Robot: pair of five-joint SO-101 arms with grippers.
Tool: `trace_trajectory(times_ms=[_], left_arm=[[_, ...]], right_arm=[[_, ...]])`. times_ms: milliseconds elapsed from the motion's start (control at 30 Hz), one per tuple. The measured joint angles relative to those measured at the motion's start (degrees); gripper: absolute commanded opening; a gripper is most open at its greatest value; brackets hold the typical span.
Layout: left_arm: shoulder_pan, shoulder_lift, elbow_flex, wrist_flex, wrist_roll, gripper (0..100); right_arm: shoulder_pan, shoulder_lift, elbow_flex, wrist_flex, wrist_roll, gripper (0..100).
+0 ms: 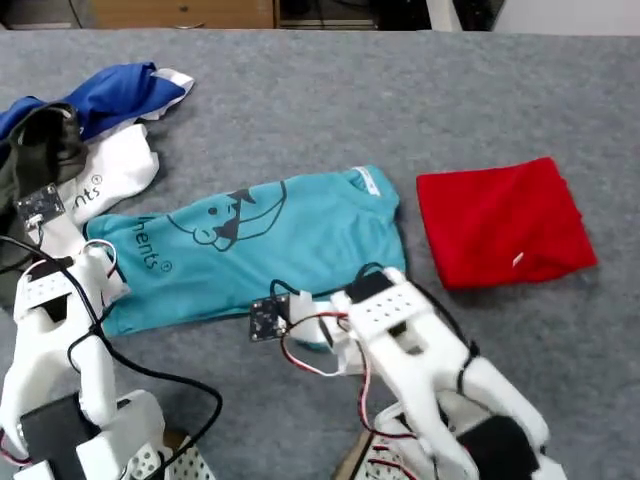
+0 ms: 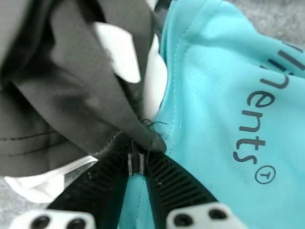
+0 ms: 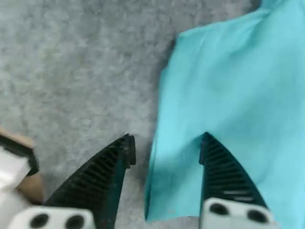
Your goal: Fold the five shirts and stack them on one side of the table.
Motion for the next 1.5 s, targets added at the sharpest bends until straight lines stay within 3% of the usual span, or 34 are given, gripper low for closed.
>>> trace_trajectory(times_ms=[167,367,567,900,1267,1500], left_arm=[[0.0,0.0,0.0,0.0,0.0,2],[0.0,0.0,0.0,0.0,0.0,2],[0.0,0.0,0.0,0.0,0.0,2],[0.0,0.0,0.0,0.0,0.0,2],[0.0,0.0,0.0,0.0,0.0,2],[0.0,0.0,0.0,0.0,0.1,2]], right_arm=[[2.5,8.2,-5.9,0.3,1.1,22.3],[5.4,12.2,-9.8,0.0,1.9,5.1],[6.8,13.0,-10.2,-0.3,1.9,0.4],[6.9,15.7,-15.6,2.6,1.0,0.4],[7.2,17.4,-40.7,16.3,0.5,0.4],[7.2,30.3,-57.9,19.9,0.5,0.5]])
